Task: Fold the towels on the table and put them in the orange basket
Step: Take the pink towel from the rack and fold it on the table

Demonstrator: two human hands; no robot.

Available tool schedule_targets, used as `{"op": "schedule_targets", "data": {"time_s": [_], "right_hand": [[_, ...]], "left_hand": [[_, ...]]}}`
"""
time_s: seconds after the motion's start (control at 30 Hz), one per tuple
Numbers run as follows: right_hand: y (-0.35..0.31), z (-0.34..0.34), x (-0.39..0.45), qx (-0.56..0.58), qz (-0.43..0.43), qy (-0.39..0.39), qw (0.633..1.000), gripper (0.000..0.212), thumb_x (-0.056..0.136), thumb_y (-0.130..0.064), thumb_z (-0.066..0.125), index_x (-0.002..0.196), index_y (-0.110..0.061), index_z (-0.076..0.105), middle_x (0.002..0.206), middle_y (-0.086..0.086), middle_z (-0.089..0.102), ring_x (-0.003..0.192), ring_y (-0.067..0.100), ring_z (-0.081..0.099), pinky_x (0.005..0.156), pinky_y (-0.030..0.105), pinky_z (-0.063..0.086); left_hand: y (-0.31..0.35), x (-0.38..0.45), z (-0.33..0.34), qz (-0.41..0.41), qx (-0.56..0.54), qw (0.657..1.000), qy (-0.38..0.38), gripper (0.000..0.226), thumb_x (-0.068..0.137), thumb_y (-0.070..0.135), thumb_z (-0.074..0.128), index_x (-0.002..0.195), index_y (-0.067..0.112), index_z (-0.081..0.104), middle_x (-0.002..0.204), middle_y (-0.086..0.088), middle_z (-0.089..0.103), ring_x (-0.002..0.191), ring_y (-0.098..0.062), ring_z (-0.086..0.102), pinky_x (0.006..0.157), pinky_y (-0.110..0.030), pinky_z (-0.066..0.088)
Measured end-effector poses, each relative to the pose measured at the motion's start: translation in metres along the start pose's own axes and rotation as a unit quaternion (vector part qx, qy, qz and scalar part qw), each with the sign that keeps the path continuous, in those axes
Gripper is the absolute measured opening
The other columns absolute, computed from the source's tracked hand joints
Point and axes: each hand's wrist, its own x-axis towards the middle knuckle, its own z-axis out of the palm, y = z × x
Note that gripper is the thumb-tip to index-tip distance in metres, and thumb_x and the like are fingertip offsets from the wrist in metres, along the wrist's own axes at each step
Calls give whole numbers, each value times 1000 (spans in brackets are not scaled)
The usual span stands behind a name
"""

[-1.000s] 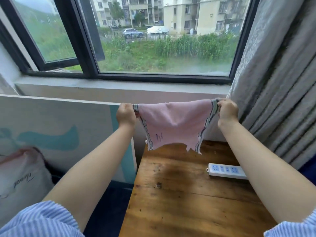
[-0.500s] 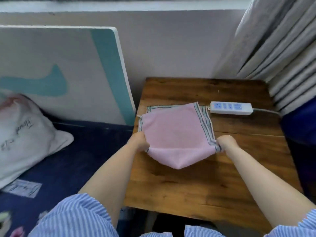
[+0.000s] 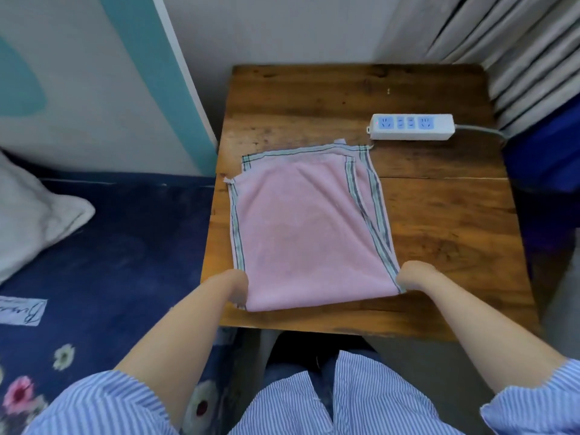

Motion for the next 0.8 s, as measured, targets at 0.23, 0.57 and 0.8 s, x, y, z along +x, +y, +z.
{"op": "schedule_targets", "data": {"time_s": [0.23,0.57,0.8], "right_hand": [[-9,-23,-5,-83,-25,-56,995,17,92,-12,39,82,-6,52,77,2,47,63,16,45,54,19,40],[-73,-121,34,86,-186,276,939,25,90,-8,39,102,-3,61,96,14,60,90,29,56,75,36,48],[-103,-151,69,94,-257,319,907,38,90,-2,40,125,-12,50,126,13,49,120,29,38,96,36,37]], "left_hand": [[-4,11,-9,60,-5,998,-6,13,94,12,35,90,8,47,84,-8,49,62,-19,42,66,-27,35],[-30,36,-99,-53,-190,940,279,33,92,8,36,121,13,50,121,-10,55,102,-26,55,77,-31,47],[-28,69,-140,-86,-211,891,392,35,89,0,39,121,5,50,128,-12,49,114,-30,46,83,-35,43]]}}
